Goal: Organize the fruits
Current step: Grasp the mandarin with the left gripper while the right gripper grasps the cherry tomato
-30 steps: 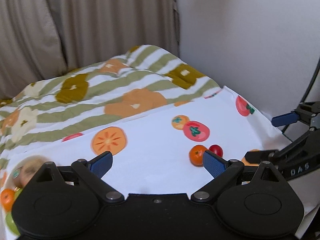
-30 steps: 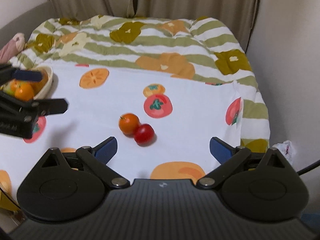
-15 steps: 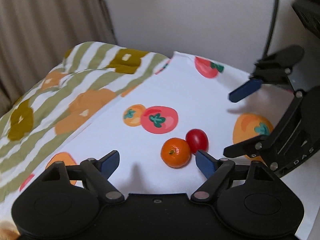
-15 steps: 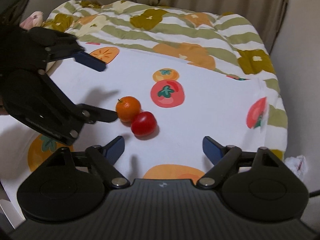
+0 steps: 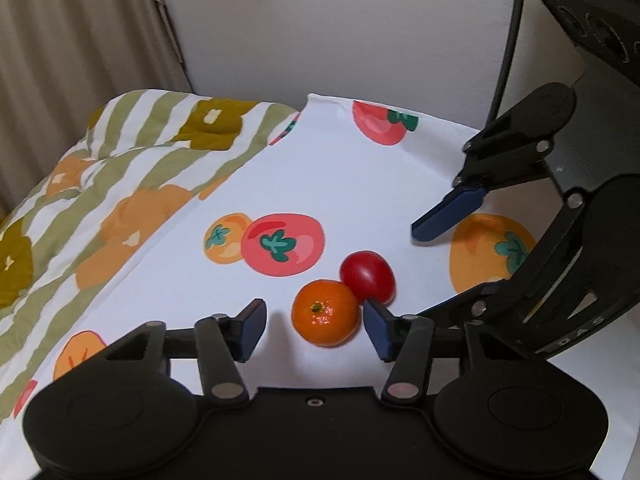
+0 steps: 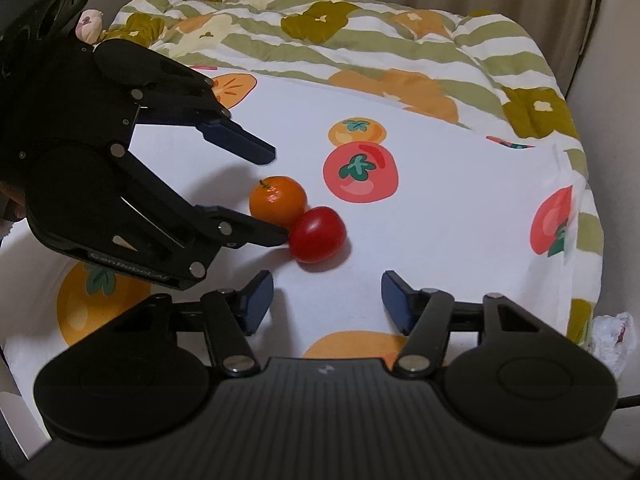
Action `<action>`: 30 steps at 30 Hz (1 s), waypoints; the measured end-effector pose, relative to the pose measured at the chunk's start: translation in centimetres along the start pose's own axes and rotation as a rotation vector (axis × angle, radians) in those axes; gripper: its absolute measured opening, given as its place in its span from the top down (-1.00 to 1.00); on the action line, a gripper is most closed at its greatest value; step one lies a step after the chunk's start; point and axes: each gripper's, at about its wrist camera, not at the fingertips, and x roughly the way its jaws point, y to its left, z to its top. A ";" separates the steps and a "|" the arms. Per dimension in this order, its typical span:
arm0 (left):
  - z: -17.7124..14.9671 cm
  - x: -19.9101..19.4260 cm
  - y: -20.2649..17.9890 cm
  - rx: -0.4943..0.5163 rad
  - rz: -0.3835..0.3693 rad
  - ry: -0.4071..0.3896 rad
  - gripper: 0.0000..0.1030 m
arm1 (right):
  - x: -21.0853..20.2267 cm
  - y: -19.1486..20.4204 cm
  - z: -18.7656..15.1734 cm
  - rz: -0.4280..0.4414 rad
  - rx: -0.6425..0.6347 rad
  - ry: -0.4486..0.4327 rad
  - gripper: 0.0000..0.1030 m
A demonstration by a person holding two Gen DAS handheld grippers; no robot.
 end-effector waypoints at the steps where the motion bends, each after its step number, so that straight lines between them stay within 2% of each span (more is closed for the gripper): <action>1: 0.0 0.1 0.0 -0.001 -0.009 -0.002 -0.09 | 0.1 0.0 0.0 0.001 -0.003 -0.001 -0.45; 5: 0.0 0.4 0.1 -0.014 -0.035 0.005 0.20 | 0.4 0.1 0.3 0.003 -0.012 0.001 -0.41; 11: 0.0 0.2 0.3 -0.043 -0.035 0.016 0.20 | 0.8 0.2 0.4 0.008 -0.030 0.005 -0.35; 17: -0.9 -0.7 1.2 -0.089 0.016 0.029 0.20 | 1.2 0.4 0.7 0.013 -0.042 0.000 -0.31; 23: -2.4 -2.1 1.9 -0.180 0.076 0.039 0.20 | 1.8 0.8 1.2 0.021 -0.057 -0.015 -0.25; 30: -4.0 -4.4 2.1 -0.299 0.153 0.030 0.20 | 2.2 0.9 1.7 0.013 -0.052 -0.031 -0.02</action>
